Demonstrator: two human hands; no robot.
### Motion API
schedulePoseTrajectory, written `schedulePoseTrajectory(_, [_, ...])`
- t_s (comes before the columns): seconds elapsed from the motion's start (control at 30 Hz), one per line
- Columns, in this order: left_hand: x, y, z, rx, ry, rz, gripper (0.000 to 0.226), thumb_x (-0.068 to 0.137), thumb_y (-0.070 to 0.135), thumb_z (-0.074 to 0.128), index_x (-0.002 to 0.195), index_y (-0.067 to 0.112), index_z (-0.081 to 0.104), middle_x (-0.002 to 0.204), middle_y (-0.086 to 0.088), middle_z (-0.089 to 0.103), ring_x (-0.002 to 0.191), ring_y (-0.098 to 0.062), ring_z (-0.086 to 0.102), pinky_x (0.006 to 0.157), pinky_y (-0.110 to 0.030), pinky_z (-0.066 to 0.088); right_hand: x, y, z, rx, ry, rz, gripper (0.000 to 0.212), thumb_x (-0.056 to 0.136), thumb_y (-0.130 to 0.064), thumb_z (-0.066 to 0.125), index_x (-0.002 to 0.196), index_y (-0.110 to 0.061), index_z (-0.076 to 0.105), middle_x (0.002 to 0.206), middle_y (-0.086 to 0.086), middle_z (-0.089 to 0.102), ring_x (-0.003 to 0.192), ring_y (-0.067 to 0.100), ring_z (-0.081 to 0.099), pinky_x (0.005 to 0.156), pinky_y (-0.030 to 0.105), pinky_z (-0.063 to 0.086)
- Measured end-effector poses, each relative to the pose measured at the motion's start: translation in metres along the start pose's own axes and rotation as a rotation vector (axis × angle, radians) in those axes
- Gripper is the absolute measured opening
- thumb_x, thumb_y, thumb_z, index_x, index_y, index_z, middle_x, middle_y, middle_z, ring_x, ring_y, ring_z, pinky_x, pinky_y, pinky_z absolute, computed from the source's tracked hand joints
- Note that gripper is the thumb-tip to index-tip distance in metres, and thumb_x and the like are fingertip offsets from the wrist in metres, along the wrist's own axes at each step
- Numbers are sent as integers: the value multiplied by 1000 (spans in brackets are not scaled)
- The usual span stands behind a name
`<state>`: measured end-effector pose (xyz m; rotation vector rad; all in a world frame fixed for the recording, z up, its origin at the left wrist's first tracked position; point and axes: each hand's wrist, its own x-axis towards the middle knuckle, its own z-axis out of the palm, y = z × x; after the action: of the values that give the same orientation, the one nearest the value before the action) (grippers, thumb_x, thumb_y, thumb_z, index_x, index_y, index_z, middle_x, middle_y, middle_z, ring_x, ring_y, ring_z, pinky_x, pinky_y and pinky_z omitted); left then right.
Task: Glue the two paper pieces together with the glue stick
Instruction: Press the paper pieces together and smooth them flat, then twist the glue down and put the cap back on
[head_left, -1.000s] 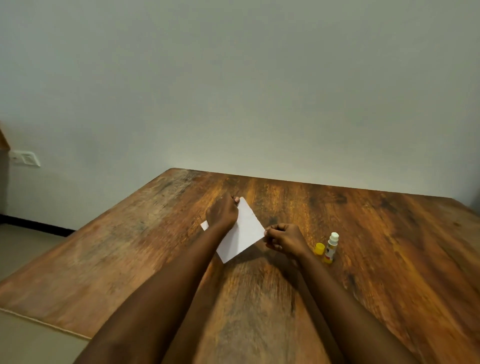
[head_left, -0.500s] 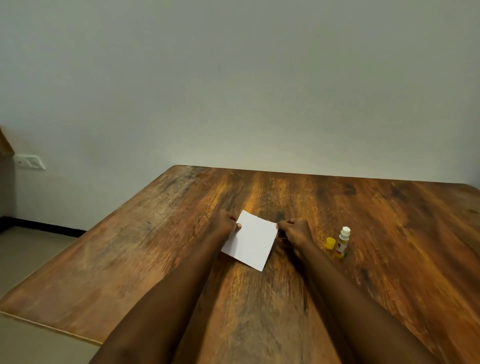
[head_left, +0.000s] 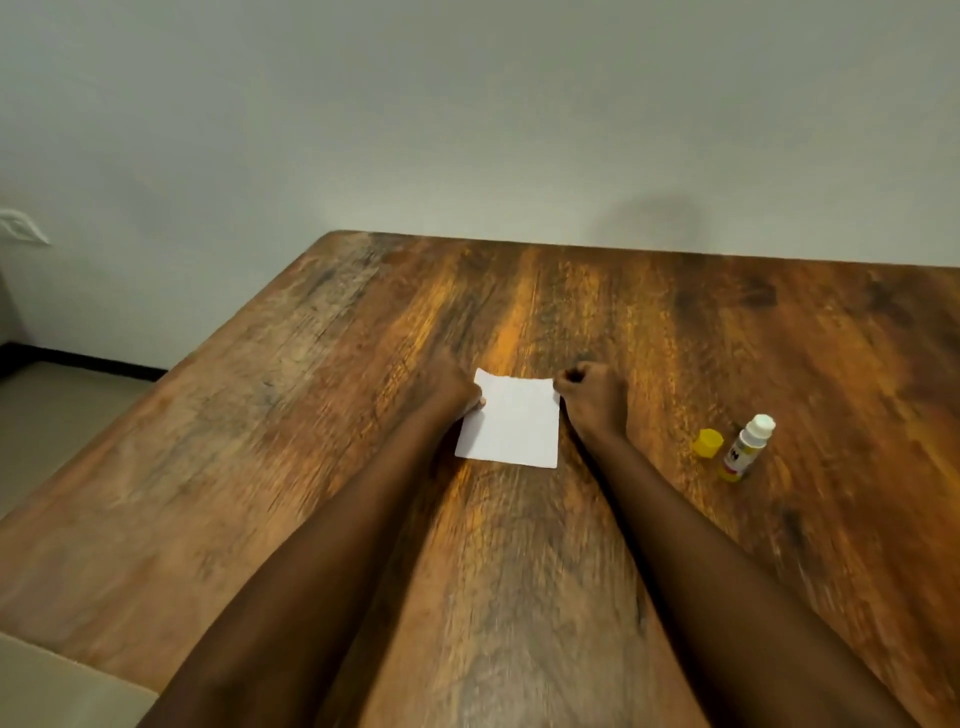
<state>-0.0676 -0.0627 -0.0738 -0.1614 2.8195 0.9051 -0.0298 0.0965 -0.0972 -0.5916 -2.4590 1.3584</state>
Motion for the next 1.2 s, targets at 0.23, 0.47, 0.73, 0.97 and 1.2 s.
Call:
schedulePoseTrajectory(0.23, [-3, 16, -5, 3, 12, 29, 16, 83, 6, 63, 98, -1, 63, 97, -15, 63, 80, -25, 61, 64, -32, 46, -22, -2, -12, 16, 63, -15, 16, 86, -14, 63, 90, -2, 73, 92, 11, 74, 84, 23, 68, 79, 47, 55])
schedulePoseTrajectory(0.47, [-60, 69, 19, -118, -89, 325, 40, 87, 12, 63, 125, 3, 54, 126, -16, 58, 117, -30, 54, 95, -38, 47, -92, 29, -69, 1, 123, -85, 19, 82, -7, 57, 86, -4, 75, 84, 9, 75, 75, 21, 68, 72, 33, 54])
schedulePoseTrajectory(0.73, [-125, 128, 61, -199, -548, 487, 66, 86, 11, 67, 144, 3, 36, 147, -13, 42, 136, -26, 41, 109, -31, 35, -107, 57, -138, 69, 480, 181, 22, 83, -22, 60, 82, -6, 74, 83, 15, 72, 80, 34, 65, 67, 36, 45])
schedulePoseTrajectory(0.97, [-137, 137, 86, -375, -613, 440, 38, 92, -3, 54, 130, -5, 52, 131, -20, 56, 80, -8, 55, 53, 1, 46, -95, 70, -148, 200, 430, 297, 15, 73, -18, 55, 67, -11, 66, 73, 11, 70, 76, 36, 67, 77, 50, 55])
schedulePoseTrajectory(1.2, [-119, 137, 81, -533, -594, 415, 36, 93, 3, 54, 127, -8, 54, 124, -18, 61, 95, -14, 57, 59, -8, 49, -81, 53, -151, 237, 291, 226, 17, 87, -17, 58, 98, -15, 71, 98, 6, 71, 91, 24, 67, 86, 44, 54])
